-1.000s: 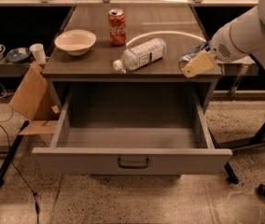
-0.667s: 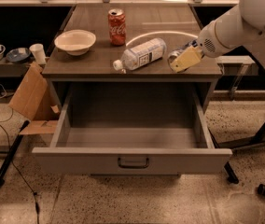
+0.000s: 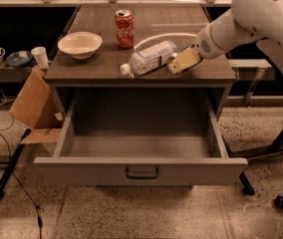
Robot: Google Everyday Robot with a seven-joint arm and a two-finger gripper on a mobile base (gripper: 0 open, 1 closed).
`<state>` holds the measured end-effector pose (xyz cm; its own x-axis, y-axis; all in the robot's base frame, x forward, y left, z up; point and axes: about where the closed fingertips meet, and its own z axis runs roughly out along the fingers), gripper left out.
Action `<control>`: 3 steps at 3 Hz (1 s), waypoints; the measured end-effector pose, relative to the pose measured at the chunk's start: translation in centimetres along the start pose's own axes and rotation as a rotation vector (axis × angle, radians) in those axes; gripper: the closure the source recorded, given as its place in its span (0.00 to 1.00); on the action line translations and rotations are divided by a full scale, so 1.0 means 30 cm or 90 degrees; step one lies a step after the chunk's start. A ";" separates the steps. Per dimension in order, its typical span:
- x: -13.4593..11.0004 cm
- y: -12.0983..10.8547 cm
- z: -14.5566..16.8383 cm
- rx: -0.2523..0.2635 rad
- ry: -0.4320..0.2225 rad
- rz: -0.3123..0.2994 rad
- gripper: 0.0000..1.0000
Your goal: Pick pepsi can from top drawer and place on counter
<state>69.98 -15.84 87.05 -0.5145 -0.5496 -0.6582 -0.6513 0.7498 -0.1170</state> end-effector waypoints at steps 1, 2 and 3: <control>-0.019 -0.030 0.074 0.009 0.010 0.013 1.00; 0.004 -0.072 0.126 0.022 0.029 0.031 0.82; 0.009 -0.090 0.130 0.030 0.035 0.037 0.58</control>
Offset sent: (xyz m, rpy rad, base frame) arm 0.0500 -0.0160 -0.0397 -0.0371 0.0513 -0.1192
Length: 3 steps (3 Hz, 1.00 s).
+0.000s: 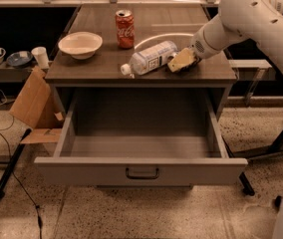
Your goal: Pick pepsi can from top drawer and place on counter
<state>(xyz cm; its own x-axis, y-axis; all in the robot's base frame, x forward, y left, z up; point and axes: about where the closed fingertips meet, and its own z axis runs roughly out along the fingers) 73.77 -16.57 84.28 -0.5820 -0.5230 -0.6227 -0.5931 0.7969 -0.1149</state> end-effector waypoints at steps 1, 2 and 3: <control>0.016 -0.035 -0.006 0.017 0.005 0.009 0.27; 0.029 -0.063 -0.015 0.033 0.006 0.013 0.04; 0.030 -0.065 -0.016 0.034 0.006 0.013 0.00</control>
Offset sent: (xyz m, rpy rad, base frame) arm 0.0044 -0.0366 0.0068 -0.0376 -0.0338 -0.0812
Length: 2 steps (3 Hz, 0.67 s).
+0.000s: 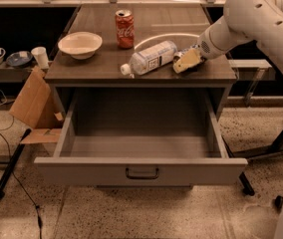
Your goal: Pick pepsi can from top drawer and place on counter
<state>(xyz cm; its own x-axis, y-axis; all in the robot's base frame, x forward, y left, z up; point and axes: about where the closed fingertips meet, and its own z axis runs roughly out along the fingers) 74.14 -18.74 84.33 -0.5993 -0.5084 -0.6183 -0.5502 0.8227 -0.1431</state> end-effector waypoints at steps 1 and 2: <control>0.000 -0.018 -0.024 0.013 -0.007 -0.003 0.00; 0.000 -0.018 -0.024 0.013 -0.007 -0.003 0.00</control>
Offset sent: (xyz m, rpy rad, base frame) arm -0.0037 -0.0151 0.0175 -0.0161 -0.0461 -0.0193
